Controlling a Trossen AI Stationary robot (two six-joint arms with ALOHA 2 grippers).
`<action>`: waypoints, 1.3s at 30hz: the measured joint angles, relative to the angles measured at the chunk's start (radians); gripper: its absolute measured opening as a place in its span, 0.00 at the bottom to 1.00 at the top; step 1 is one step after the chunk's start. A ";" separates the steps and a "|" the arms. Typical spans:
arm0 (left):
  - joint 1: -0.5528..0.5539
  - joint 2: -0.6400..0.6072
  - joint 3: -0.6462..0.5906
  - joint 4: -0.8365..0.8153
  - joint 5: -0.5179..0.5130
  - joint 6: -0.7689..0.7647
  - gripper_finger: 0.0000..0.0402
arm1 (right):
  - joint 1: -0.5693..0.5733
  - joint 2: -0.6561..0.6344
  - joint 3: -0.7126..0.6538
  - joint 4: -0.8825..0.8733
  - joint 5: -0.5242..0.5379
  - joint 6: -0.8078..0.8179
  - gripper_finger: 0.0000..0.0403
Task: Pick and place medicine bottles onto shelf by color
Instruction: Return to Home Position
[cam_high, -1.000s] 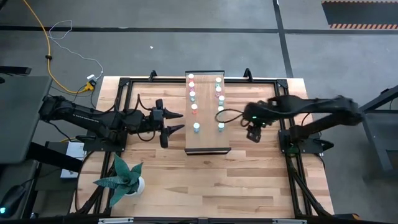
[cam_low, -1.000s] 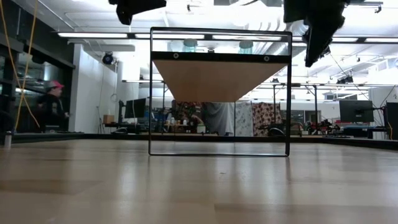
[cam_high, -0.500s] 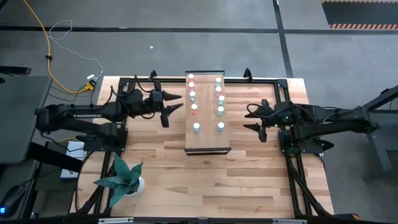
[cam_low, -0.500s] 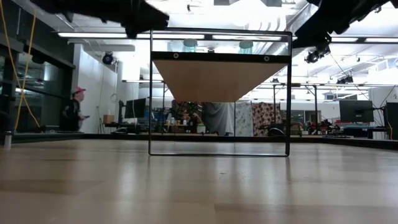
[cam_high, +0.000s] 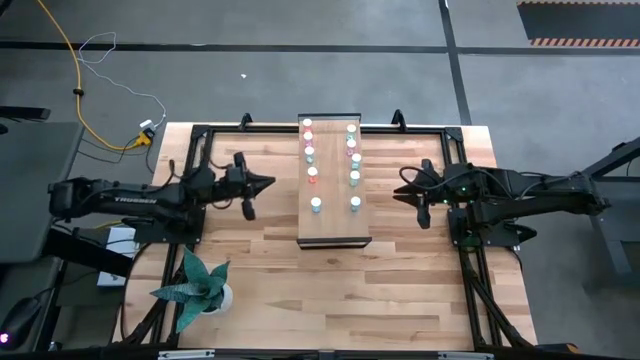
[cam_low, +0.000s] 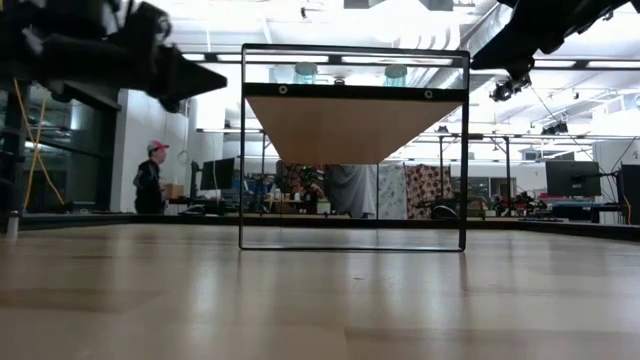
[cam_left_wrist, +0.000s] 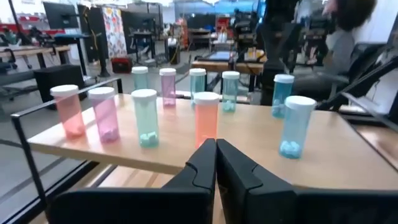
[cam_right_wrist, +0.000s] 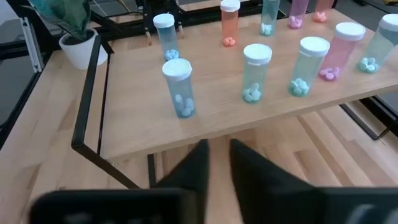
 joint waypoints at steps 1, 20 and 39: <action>-0.006 -0.034 -0.020 0.000 -0.003 -0.002 0.00 | 0.000 0.000 0.000 0.000 0.000 0.000 0.11; -0.079 -0.584 -0.176 -0.391 0.026 -0.137 0.00 | -0.038 -0.094 0.000 -0.024 -0.001 0.071 0.00; -0.434 -0.599 -0.176 -0.383 -0.219 -0.108 0.00 | -0.051 -0.401 -0.367 0.290 -0.071 0.029 0.00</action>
